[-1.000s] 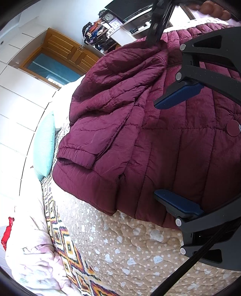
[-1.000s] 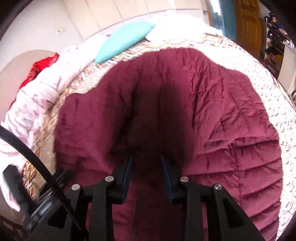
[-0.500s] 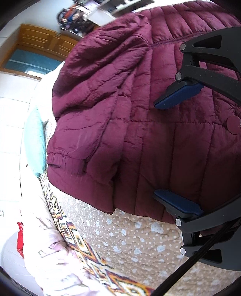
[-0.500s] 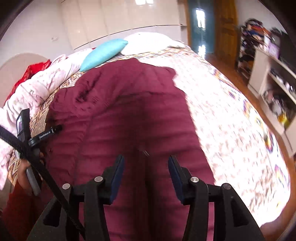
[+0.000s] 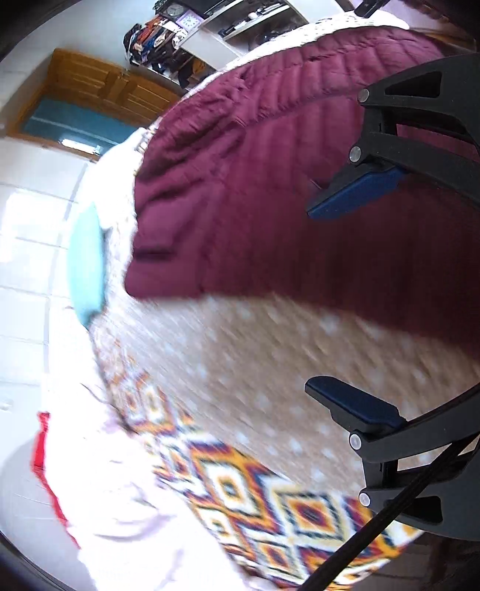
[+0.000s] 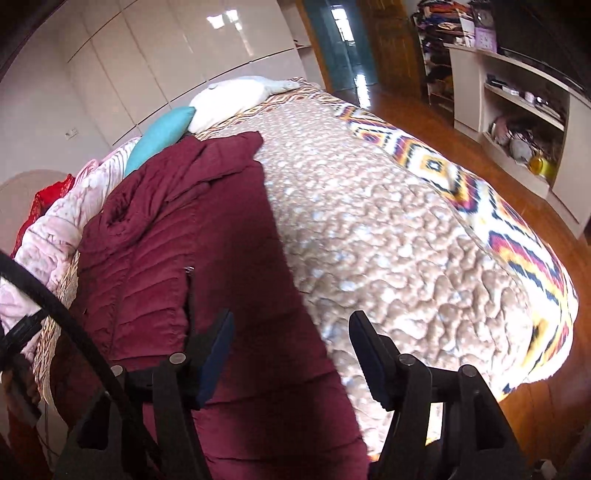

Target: Fold large clothes

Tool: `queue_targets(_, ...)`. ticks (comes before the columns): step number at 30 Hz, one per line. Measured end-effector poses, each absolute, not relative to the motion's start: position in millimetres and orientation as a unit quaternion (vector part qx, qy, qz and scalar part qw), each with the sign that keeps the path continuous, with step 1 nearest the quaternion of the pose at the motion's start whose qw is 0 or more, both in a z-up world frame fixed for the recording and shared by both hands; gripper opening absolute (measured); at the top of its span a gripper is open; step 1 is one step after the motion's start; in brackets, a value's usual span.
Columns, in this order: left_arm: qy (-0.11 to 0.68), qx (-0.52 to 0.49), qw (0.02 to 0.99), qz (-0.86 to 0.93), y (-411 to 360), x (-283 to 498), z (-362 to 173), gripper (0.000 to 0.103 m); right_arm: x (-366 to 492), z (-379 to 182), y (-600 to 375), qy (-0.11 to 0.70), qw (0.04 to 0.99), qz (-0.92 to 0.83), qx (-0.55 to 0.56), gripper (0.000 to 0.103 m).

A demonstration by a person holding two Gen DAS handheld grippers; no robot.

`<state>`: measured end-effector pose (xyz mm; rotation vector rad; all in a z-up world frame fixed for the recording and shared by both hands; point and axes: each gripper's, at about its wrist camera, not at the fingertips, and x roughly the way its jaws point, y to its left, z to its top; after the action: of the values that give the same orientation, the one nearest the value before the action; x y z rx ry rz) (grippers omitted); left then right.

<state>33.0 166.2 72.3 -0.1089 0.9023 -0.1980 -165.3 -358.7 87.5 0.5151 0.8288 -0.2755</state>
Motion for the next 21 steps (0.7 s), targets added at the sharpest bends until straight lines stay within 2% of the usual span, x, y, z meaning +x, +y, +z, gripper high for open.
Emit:
queue_targets(5, 0.486, -0.128, 0.852, -0.147, 209, 15, 46, 0.086, -178, 62, -371, 0.410, 0.854, -0.110, 0.301, 0.069)
queue_targets(9, 0.498, -0.188, 0.817, -0.221, 218, -6, 28, 0.083, -190, 51, -375, 0.399, 0.845, -0.081, 0.348, 0.071)
queue_targets(13, 0.490, -0.199, 0.811, -0.251, 213, -25, 17, 0.080, -201, 46, -374, 0.397, 0.832, -0.020, 0.388, 0.076)
queue_targets(15, 0.487, -0.213, 0.803, -0.268, 216, -35, 15, 0.077, -206, 45, -371, 0.402, 0.826, 0.006, 0.395, 0.076)
queue_targets(21, 0.486, -0.257, 0.784, -0.286, 230, -67, 1, 0.075, -225, 33, -343, 0.441, 0.812, 0.047, 0.379, 0.076)
